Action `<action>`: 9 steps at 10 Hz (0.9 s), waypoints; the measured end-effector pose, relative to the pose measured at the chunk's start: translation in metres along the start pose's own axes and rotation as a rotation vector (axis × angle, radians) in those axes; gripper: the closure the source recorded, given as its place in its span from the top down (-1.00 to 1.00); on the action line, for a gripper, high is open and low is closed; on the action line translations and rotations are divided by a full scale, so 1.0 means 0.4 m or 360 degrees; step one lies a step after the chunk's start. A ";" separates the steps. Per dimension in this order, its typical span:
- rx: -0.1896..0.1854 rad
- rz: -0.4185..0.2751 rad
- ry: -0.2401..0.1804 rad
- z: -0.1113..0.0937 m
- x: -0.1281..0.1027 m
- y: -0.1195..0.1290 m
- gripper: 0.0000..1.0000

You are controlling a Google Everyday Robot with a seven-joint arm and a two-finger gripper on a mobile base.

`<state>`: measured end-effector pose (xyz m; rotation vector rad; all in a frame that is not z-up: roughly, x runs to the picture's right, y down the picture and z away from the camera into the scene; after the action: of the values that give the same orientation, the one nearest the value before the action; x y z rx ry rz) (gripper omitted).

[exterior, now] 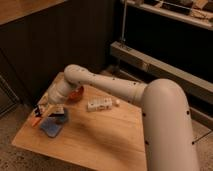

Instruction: Place the eraser in the ceramic cup

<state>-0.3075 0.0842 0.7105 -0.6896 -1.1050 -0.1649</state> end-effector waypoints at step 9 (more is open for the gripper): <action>-0.0014 -0.0002 -0.0088 -0.007 -0.003 0.024 -0.41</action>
<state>-0.3014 0.0897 0.7044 -0.7046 -1.1580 -0.1525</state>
